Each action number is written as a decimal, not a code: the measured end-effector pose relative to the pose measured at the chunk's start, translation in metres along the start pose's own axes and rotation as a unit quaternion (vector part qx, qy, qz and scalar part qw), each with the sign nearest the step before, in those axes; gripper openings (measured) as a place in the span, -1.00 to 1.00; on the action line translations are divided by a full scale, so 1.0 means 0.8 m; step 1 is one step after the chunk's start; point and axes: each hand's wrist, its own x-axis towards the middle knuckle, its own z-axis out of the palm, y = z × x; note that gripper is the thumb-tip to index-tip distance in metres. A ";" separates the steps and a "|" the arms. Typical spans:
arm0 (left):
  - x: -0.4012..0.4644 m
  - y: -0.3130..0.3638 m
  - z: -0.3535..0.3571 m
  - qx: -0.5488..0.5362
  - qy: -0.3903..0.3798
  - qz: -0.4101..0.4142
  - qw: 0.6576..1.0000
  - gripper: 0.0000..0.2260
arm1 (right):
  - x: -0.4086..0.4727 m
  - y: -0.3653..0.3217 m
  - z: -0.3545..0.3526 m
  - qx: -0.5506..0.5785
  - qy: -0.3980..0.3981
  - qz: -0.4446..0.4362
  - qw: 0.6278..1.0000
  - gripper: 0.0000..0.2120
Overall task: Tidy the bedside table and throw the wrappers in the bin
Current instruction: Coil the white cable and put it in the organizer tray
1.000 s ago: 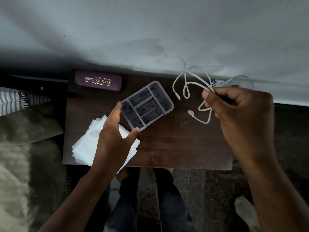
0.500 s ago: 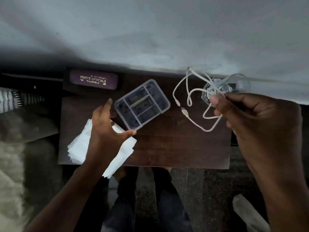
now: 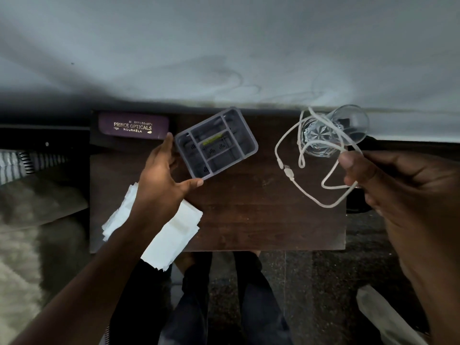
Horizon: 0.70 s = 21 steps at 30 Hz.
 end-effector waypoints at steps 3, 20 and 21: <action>0.017 0.009 0.001 -0.005 -0.025 0.015 1.000 -0.03 | 0.003 0.004 -0.005 -0.002 0.005 0.003 1.000 -0.59; 0.071 0.061 -0.001 -0.021 -0.156 0.026 0.987 -0.11 | 0.001 0.005 -0.020 0.003 -0.008 0.016 1.000 -0.63; 0.071 0.061 -0.001 -0.025 -0.155 0.020 0.987 -0.12 | 0.000 0.005 -0.020 0.004 -0.008 0.015 1.000 -0.63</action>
